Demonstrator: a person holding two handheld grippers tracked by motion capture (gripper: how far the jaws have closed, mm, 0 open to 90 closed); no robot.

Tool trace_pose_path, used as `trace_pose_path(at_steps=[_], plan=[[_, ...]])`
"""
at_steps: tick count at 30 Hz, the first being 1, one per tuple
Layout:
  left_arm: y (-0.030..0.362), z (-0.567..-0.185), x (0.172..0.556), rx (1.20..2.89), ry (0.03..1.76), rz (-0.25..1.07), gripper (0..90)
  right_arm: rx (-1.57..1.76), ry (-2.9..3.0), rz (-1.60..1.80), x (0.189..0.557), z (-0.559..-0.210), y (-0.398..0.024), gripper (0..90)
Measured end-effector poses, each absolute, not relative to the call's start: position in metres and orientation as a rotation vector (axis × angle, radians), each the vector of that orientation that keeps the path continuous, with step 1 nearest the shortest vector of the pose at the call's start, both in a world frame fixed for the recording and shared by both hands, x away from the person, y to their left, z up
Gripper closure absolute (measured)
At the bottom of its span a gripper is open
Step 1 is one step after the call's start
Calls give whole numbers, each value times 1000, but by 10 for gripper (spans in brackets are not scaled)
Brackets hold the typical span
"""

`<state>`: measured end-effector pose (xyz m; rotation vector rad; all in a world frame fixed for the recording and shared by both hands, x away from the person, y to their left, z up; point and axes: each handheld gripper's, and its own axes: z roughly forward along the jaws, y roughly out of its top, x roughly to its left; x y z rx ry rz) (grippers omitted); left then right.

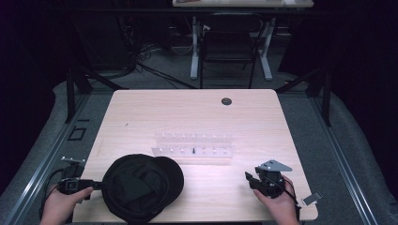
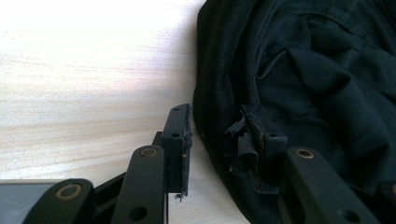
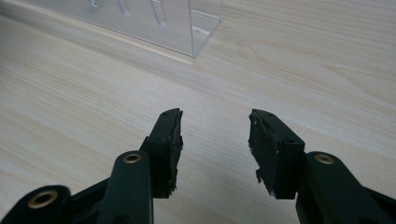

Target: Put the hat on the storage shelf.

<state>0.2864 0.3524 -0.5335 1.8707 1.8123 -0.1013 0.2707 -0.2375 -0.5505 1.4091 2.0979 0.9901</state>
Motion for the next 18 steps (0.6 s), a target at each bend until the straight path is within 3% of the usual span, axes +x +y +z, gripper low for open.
trace_pose_path(at_steps=[11,18], plan=[[352,-540,293,1877,1844,-115,629,1411,2103,974,270,-550,-239,540],[348,-540,296,1915,1836,-113,683,1417,2096,988,271,-550,-240,540]])
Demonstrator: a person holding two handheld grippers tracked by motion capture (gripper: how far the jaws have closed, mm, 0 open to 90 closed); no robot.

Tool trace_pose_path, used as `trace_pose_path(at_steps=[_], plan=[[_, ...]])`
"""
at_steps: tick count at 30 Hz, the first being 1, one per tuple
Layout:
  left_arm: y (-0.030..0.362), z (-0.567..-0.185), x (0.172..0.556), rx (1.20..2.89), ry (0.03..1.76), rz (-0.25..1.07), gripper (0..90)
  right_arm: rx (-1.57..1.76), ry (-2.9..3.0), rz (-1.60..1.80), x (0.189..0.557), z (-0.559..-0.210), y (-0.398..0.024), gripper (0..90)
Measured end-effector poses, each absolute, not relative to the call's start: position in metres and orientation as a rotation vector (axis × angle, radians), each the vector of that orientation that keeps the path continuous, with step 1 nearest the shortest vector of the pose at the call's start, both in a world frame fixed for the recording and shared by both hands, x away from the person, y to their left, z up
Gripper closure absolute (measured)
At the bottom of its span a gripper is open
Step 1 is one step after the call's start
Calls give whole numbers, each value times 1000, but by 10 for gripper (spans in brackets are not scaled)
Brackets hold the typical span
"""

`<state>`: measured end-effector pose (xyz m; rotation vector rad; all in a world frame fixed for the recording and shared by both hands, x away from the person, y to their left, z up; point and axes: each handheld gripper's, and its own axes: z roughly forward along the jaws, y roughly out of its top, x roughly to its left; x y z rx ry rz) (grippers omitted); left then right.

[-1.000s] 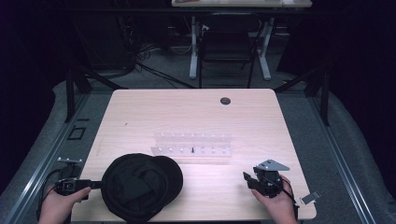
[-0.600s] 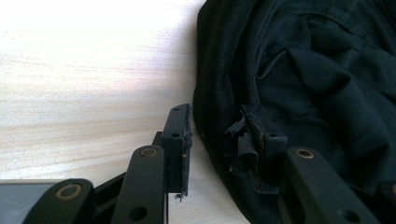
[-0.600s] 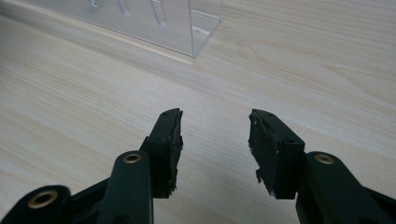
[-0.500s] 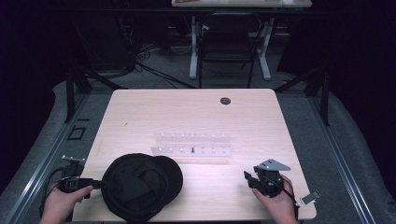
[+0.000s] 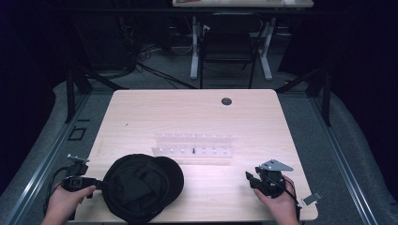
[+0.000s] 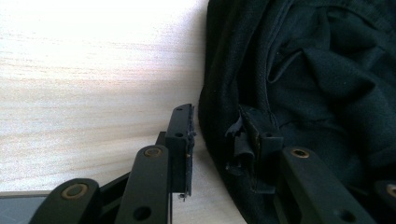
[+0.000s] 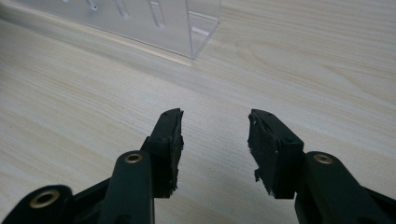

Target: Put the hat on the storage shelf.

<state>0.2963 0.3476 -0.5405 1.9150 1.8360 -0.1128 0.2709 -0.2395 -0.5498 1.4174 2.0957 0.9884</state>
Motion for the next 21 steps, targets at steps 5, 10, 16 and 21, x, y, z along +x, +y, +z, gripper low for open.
trace_pose_path(at_steps=[5,10,16,21], plan=[[344,-541,299,1928,1842,-124,720,1423,2094,994,271,-550,-239,540],[342,-538,302,1950,1853,-145,751,1424,2100,994,271,-551,-239,540],[338,-536,305,1962,1867,-159,799,1426,2100,998,271,-550,-241,540],[336,-533,308,1992,1869,-161,828,1430,2100,995,271,-550,-241,540]])
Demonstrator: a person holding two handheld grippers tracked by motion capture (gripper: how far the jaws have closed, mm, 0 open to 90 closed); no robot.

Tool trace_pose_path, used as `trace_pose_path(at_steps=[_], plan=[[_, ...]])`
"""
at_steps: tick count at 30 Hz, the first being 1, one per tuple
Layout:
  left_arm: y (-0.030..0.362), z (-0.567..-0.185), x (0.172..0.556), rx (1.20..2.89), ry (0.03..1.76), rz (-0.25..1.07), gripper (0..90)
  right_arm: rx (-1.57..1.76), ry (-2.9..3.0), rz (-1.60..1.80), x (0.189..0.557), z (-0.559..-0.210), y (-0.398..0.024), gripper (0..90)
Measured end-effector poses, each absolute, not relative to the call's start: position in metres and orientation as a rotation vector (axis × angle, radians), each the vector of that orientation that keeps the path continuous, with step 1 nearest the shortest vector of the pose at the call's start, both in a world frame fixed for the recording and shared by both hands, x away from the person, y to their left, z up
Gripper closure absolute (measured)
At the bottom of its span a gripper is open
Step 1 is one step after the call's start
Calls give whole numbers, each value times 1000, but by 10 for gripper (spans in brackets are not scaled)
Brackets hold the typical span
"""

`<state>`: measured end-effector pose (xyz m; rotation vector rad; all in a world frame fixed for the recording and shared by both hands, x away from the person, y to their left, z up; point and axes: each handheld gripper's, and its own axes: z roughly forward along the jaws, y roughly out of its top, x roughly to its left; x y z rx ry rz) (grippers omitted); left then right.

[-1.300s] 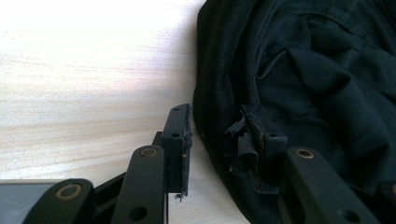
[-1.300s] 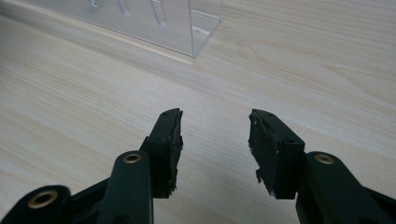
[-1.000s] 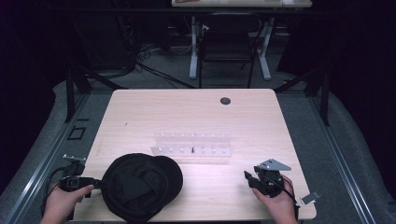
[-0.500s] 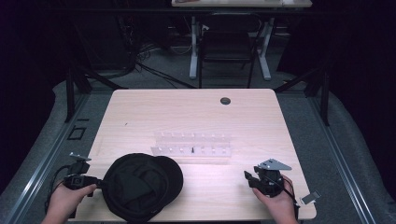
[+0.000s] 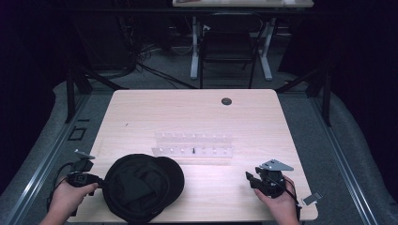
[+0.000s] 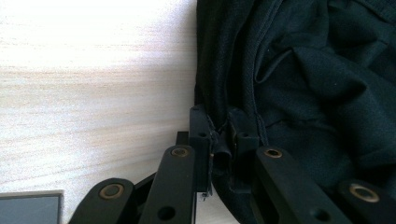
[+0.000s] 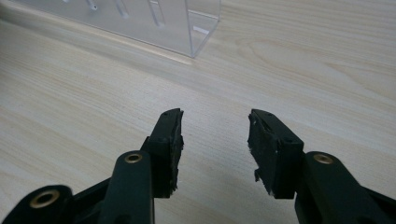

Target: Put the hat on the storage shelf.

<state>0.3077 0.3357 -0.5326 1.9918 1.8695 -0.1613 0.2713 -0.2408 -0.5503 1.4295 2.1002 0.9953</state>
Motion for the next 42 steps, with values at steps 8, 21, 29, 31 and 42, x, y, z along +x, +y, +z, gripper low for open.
trace_pose_path(at_steps=[8,21,29,31,42], plan=[[335,-528,310,1996,1869,-176,838,1432,2102,994,271,-551,-241,540],[330,-508,314,2034,1858,-192,844,1441,2091,1005,272,-552,-243,539],[321,-489,312,2075,1840,-158,844,1451,2087,1006,272,-552,-243,537],[320,-484,312,2074,1836,-162,844,1454,2089,1005,272,-552,-243,537],[311,-458,315,2092,1821,-174,844,1453,2091,1007,271,-553,-243,537]])
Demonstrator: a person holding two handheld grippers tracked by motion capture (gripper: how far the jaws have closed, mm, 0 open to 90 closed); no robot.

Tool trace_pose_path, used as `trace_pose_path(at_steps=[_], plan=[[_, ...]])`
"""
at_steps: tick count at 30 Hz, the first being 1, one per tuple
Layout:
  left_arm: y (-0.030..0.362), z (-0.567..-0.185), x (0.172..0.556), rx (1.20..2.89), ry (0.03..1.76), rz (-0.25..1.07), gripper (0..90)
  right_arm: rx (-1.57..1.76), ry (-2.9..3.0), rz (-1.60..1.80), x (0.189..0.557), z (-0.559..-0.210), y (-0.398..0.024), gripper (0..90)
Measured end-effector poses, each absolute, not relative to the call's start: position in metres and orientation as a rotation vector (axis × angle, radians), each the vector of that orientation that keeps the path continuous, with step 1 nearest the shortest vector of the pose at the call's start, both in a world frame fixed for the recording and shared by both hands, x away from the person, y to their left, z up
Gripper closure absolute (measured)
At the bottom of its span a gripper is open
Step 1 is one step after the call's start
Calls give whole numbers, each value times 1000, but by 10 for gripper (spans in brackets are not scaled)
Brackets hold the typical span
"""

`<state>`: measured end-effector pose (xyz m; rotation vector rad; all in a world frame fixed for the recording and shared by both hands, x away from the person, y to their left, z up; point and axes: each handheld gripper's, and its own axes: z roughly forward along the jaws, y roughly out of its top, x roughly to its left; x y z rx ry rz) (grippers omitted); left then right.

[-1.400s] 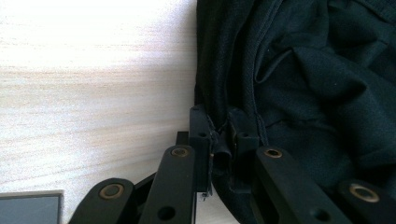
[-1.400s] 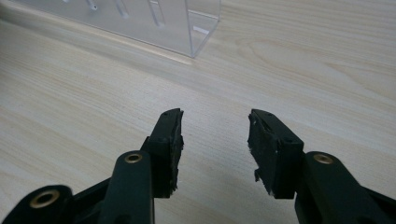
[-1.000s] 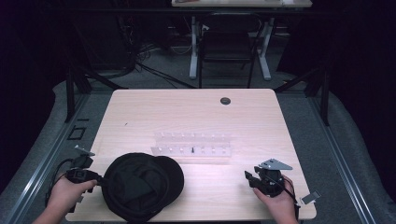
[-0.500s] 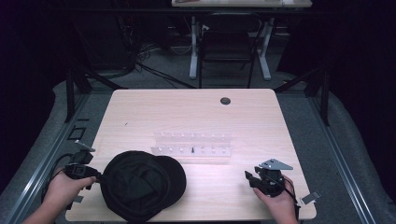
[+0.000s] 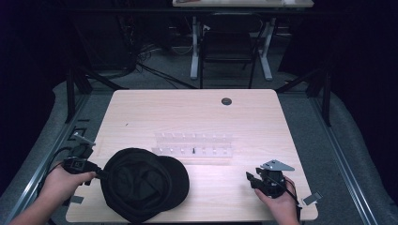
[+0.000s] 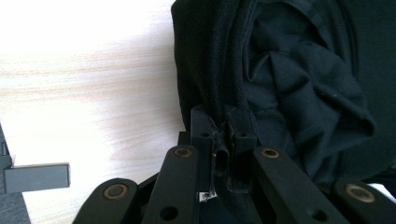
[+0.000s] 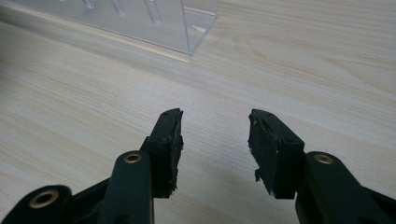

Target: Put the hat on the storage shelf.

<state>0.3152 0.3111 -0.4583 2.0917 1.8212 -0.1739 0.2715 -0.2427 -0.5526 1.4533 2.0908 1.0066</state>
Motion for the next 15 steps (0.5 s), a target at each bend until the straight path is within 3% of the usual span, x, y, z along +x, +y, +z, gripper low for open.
trace_pose_path(at_steps=[15], plan=[[298,-414,319,2111,1793,-175,846,1451,2089,1004,272,-552,-244,537]])
